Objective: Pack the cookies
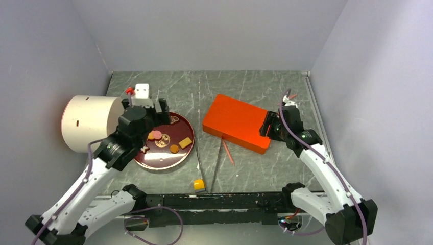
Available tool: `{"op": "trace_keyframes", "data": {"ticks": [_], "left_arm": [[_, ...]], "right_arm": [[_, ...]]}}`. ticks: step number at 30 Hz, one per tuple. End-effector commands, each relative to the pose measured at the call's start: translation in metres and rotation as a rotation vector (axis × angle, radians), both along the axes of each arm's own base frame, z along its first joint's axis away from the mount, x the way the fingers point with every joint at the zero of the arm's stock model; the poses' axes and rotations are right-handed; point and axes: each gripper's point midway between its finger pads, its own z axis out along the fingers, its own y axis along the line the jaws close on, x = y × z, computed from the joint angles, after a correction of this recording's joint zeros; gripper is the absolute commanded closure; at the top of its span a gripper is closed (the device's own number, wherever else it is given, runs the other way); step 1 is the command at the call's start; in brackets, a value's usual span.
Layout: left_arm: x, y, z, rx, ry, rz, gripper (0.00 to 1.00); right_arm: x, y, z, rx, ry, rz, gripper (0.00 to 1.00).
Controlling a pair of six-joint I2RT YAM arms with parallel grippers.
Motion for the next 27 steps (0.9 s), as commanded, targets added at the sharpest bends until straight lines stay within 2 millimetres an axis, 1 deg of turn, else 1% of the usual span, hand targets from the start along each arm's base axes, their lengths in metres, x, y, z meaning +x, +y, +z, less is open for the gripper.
{"op": "trace_keyframes", "data": {"ticks": [1, 4, 7, 12, 15, 16, 17, 18, 21, 24, 27], "left_arm": [[-0.026, 0.035, 0.004, -0.011, -0.008, 0.109, 0.03], [-0.045, 0.056, 0.007, 0.001, -0.023, 0.151, 0.03], [-0.064, 0.075, 0.015, -0.005, -0.059, 0.186, 0.03], [-0.093, 0.103, 0.025, -0.048, -0.134, 0.227, 0.03], [-0.106, 0.114, 0.023, -0.062, -0.162, 0.241, 0.03], [-0.109, 0.116, 0.022, -0.065, -0.169, 0.244, 0.03], [-0.111, 0.119, 0.021, -0.074, -0.18, 0.251, 0.03], [-0.114, 0.121, 0.02, -0.081, -0.191, 0.254, 0.03], [-0.115, 0.122, 0.019, -0.094, -0.232, 0.243, 0.03], [-0.114, 0.119, 0.016, -0.097, -0.257, 0.226, 0.03], [-0.113, 0.117, 0.012, -0.098, -0.259, 0.217, 0.03]], "right_arm": [[0.012, -0.014, 0.053, -0.066, -0.185, -0.006, 0.33], [0.008, -0.024, 0.071, -0.09, -0.264, -0.027, 0.27], [0.001, -0.033, 0.084, -0.105, -0.312, -0.052, 0.23], [-0.01, -0.038, 0.096, -0.107, -0.356, -0.069, 0.16], [-0.017, -0.046, 0.103, -0.108, -0.394, -0.103, 0.14], [-0.02, -0.048, 0.107, -0.105, -0.418, -0.115, 0.14], [-0.022, -0.05, 0.111, -0.1, -0.442, -0.117, 0.04], [-0.025, -0.051, 0.117, -0.091, -0.477, -0.121, 0.01], [-0.034, -0.062, 0.126, -0.079, -0.553, -0.18, 0.0], [-0.042, -0.076, 0.131, -0.078, -0.606, -0.249, 0.0], [-0.05, -0.085, 0.133, -0.092, -0.638, -0.282, 0.0]]}}
